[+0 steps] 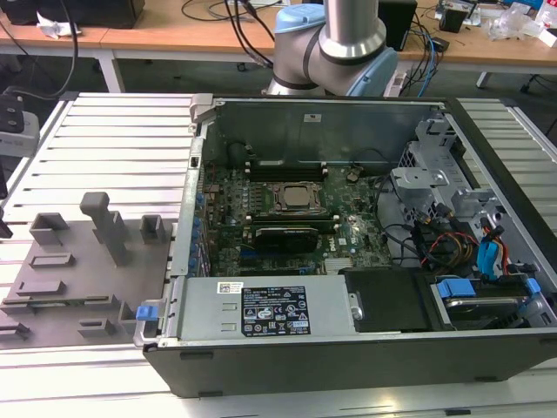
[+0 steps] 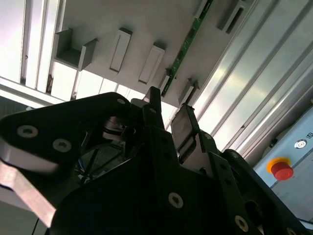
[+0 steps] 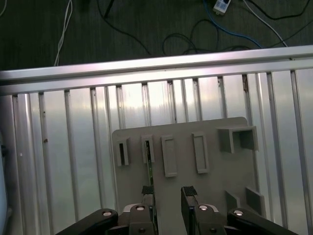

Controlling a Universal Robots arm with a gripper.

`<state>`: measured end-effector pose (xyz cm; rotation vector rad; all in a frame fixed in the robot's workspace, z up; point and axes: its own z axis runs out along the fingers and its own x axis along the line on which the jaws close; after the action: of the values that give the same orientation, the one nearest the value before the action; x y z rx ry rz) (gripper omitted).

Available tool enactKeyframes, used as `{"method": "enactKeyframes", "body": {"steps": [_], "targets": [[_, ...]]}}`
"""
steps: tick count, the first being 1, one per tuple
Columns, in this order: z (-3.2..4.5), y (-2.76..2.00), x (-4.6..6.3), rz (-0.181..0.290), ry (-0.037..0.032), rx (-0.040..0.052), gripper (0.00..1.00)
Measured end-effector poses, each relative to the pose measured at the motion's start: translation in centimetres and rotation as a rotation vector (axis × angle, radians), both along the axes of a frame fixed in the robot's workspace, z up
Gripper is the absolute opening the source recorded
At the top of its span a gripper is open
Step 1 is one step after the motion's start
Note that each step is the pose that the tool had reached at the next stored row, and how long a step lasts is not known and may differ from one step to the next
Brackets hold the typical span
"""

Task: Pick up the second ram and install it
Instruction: 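Pick up the second ram and move it above second insertion slot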

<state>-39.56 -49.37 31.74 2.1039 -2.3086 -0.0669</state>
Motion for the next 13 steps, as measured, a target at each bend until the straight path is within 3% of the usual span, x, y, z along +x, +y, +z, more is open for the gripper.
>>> {"method": "enactKeyframes", "body": {"steps": [13], "targets": [[-1.22,0.0,0.0,0.0,-0.0001,0.0,0.36]]}}
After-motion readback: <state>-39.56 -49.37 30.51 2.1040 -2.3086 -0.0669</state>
